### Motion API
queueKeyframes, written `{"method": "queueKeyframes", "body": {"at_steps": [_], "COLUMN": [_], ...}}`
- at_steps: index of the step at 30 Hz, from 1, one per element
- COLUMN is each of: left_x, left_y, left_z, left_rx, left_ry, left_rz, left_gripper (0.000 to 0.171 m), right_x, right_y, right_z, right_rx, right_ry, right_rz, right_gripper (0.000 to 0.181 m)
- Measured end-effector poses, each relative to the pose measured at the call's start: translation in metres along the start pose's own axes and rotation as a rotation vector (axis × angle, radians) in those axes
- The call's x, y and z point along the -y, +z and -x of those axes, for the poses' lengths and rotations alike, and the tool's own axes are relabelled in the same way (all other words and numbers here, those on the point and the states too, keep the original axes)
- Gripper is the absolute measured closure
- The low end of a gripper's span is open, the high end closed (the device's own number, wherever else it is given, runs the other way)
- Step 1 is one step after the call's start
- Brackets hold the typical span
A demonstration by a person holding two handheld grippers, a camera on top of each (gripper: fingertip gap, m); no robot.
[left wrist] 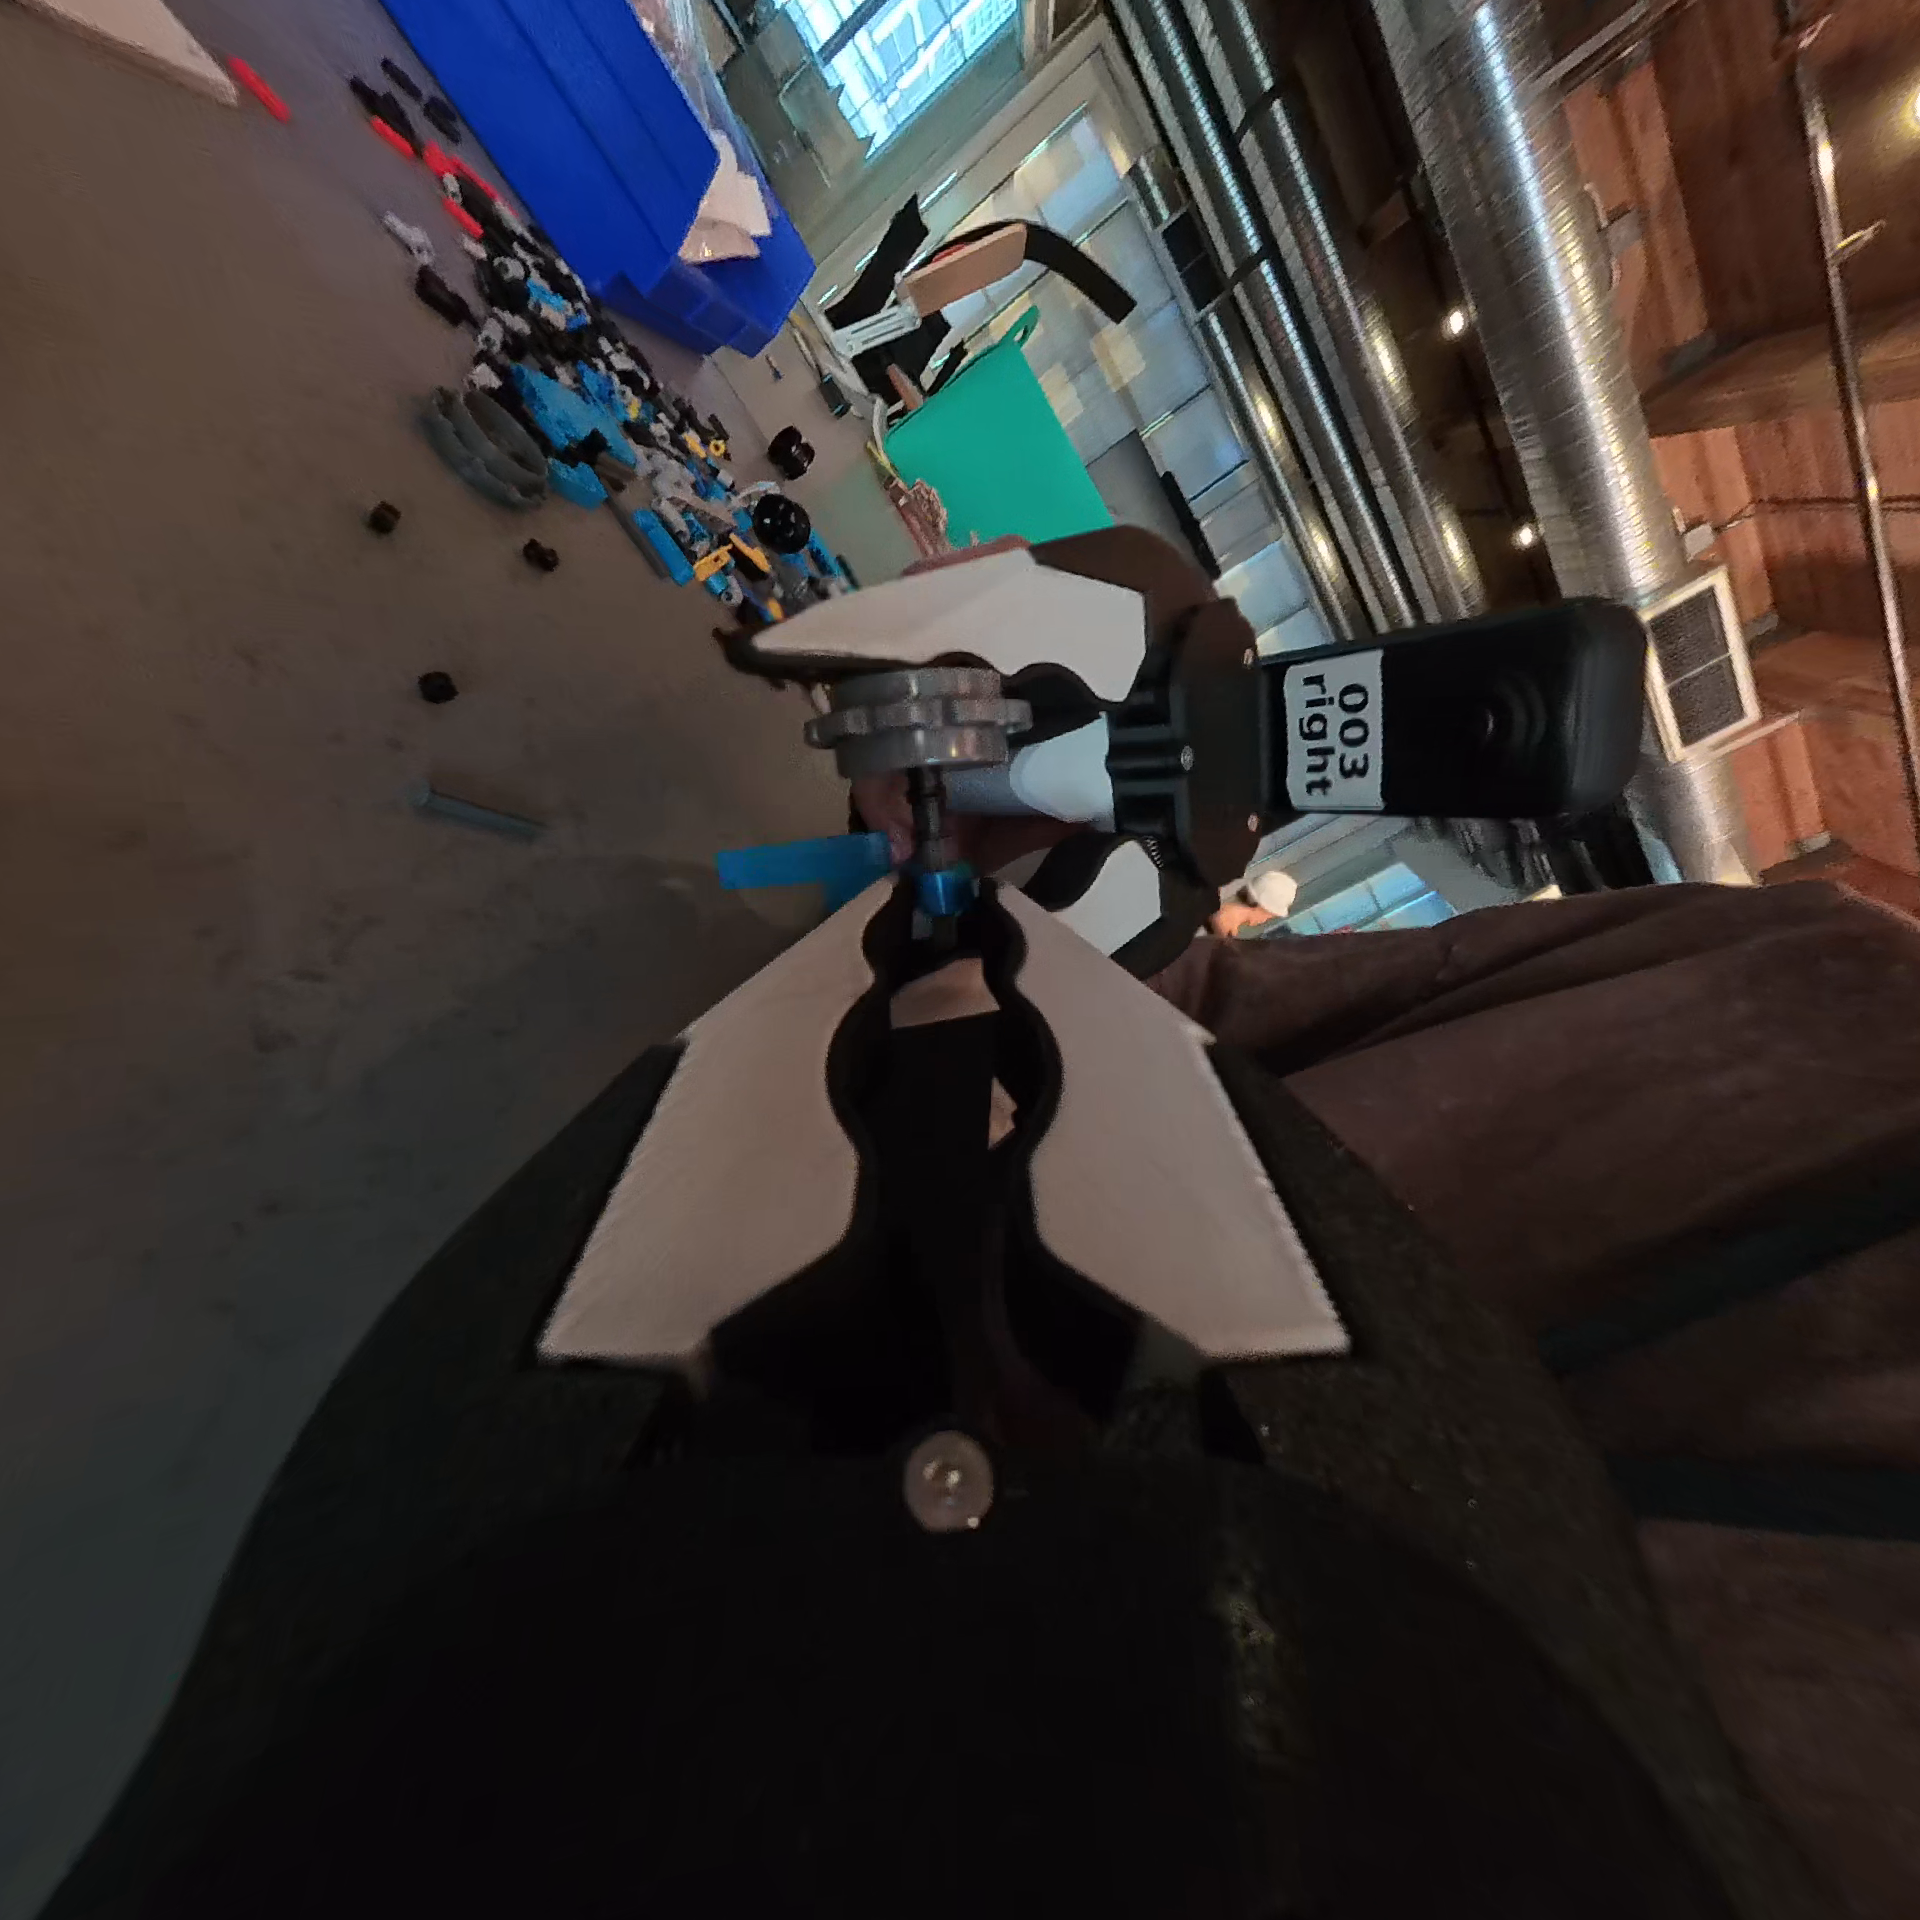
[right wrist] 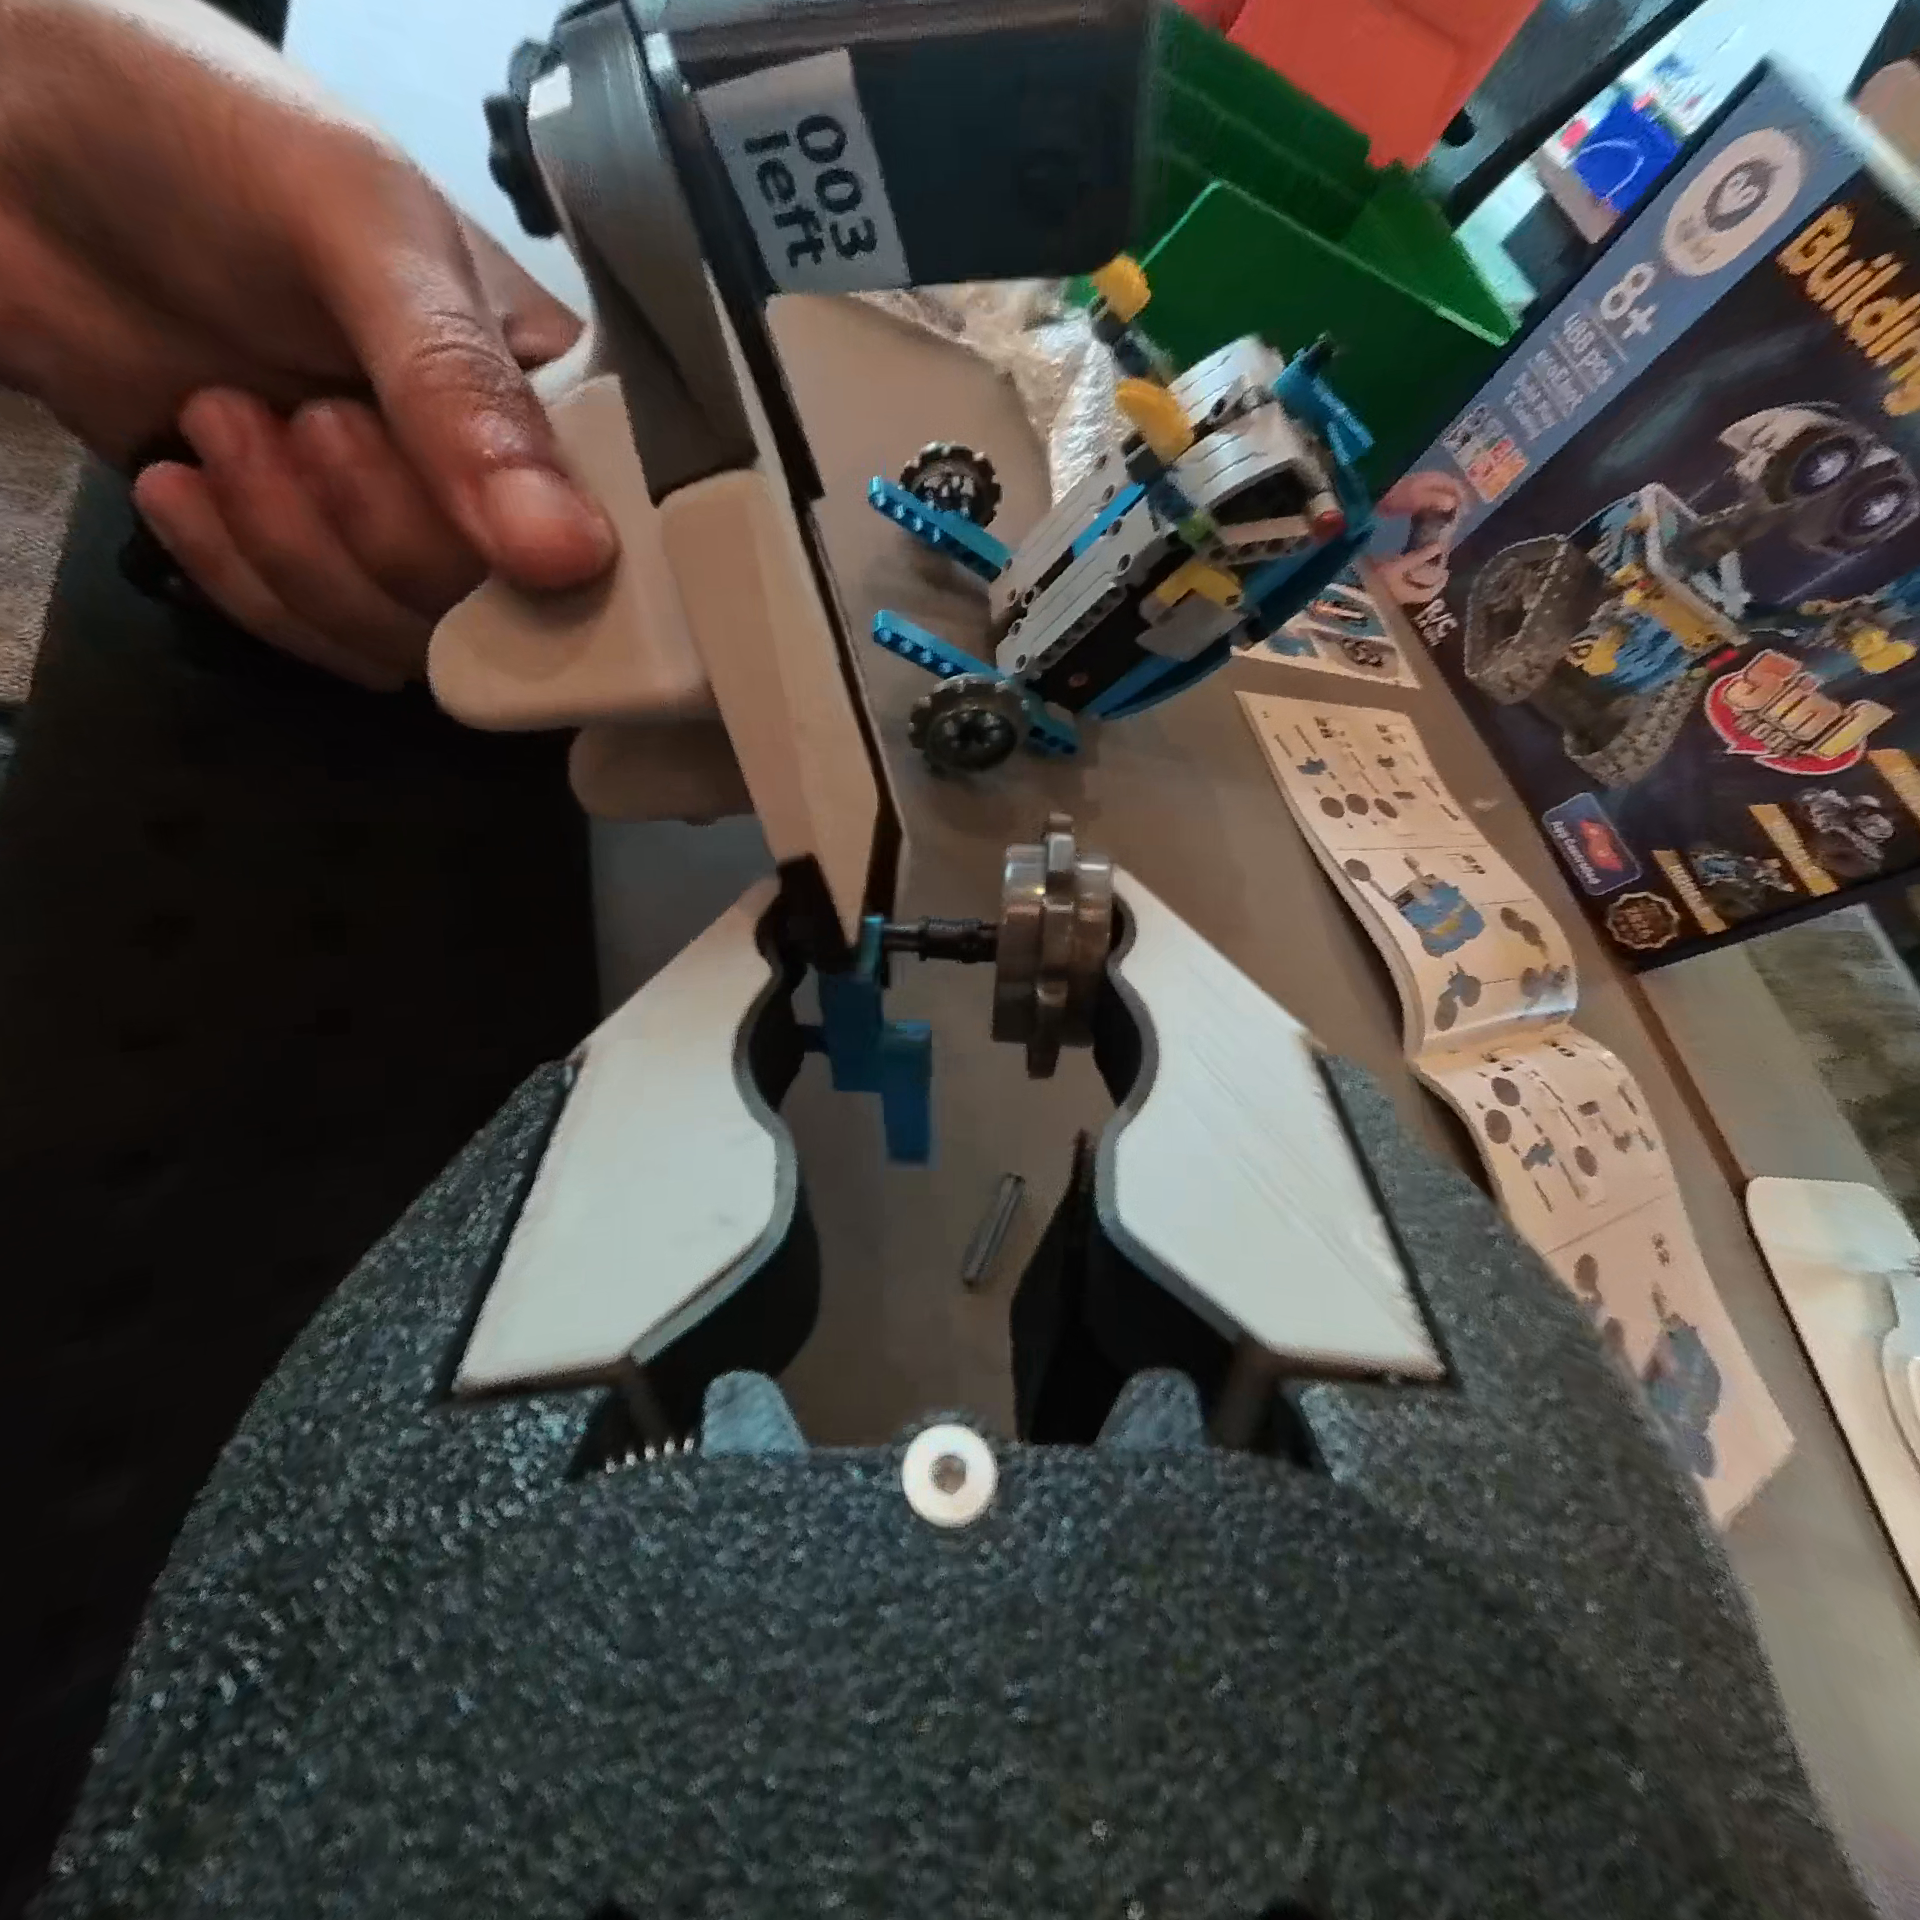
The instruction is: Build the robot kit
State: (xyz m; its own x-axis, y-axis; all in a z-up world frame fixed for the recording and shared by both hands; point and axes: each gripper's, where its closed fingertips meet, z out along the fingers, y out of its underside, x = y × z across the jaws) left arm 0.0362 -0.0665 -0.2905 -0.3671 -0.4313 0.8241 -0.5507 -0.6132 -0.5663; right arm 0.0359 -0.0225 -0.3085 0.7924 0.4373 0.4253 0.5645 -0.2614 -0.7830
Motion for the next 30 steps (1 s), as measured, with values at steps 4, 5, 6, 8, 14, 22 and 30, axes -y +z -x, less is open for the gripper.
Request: {"method": "queueKeyframes", "body": {"at_steps": [4,5,6,8,14,22,30], "left_x": [0.007,0.008,0.008,0.009,0.004,0.005,0.003], "left_y": [-0.003,-0.003,-0.003,-0.003,0.001,0.001,0.000], "left_z": [-0.002,-0.002,-0.002,-0.001,0.001,0.005,0.004], "left_rx": [-0.020,-0.018,-0.022,-0.019,0.028,0.088,0.077], "left_ry": [-0.009,-0.010,-0.009,-0.014,0.030,0.071,0.061], "left_rz": [-0.042,-0.043,-0.047,-0.054,-0.025,-0.058,-0.051], "left_gripper": [0.157,0.157,0.156,0.156,0.166,0.166,0.166], "right_x": [0.003,0.001,0.000,-0.003,0.002,-0.001,0.001], "right_y": [-0.005,-0.005,-0.004,-0.002,0.000,0.002,0.002], "right_z": [-0.004,-0.003,-0.001,0.004,0.008,0.005,0.005], "right_rx": [-0.014,-0.014,-0.016,-0.013,-0.014,-0.012,-0.004], "right_ry": [-0.020,-0.038,-0.061,-0.095,-0.129,-0.096,-0.086], "right_rz": [-0.013,0.000,0.008,0.028,0.023,0.022,0.013], "right_gripper": [0.125,0.125,0.125,0.125,0.126,0.126,0.126]}}
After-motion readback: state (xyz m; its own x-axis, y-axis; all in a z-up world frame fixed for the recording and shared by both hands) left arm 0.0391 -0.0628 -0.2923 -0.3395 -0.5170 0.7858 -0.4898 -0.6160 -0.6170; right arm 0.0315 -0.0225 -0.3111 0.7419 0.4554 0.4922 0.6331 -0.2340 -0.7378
